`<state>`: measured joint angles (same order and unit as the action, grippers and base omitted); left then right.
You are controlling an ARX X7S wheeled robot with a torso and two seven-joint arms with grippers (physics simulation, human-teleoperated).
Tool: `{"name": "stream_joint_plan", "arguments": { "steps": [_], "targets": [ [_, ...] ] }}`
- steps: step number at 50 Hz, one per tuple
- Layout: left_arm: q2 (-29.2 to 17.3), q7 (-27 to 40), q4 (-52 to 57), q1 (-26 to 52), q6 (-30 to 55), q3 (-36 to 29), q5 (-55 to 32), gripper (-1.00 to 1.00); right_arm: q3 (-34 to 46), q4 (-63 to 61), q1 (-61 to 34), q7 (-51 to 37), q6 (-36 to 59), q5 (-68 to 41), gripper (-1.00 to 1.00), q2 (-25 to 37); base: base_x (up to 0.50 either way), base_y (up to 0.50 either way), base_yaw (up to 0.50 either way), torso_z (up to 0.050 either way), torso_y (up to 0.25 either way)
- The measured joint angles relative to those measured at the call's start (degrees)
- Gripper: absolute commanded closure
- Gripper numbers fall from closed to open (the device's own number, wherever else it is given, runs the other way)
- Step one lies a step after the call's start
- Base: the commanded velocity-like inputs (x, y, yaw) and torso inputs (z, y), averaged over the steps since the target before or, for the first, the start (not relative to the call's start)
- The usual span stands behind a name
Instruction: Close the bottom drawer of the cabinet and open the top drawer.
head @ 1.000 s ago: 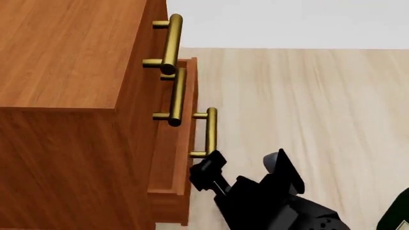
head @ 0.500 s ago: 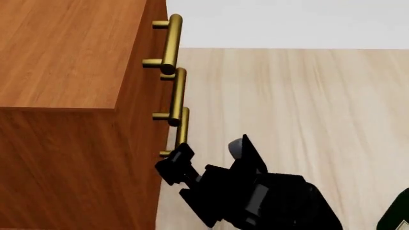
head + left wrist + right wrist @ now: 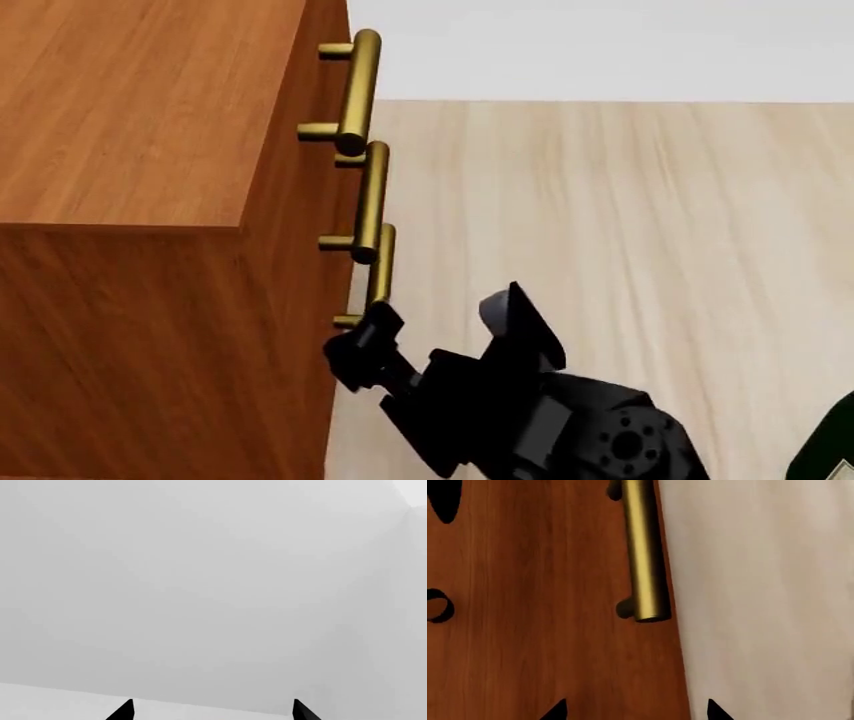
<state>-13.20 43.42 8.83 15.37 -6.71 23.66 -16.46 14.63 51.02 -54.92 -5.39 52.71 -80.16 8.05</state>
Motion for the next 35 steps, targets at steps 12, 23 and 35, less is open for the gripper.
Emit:
{"name": "stream_joint_plan", "arguments": {
  "steps": [12,23,35],
  "targets": [
    [-0.2,0.3,0.0,-0.1,0.0,-0.3,0.1,-1.00,-4.9,-22.2,12.1,-13.1,-0.6,-8.5,-1.00,3.9,0.00,0.00,0.00,0.000,0.000],
    [-0.3,0.5,-0.1,-0.1,0.0,-0.5,0.2,-1.00,-8.7,-38.2,19.7,-20.9,-1.5,-13.4,-1.00,6.5,0.00,0.00,0.00,0.000,0.000],
    [-0.5,0.7,-0.1,-0.1,0.1,-0.8,0.4,-1.00,-12.2,-53.4,23.0,-28.1,-3.1,-19.7,-1.00,6.7,0.00,0.00,0.00,0.000,0.000]
  ]
}}
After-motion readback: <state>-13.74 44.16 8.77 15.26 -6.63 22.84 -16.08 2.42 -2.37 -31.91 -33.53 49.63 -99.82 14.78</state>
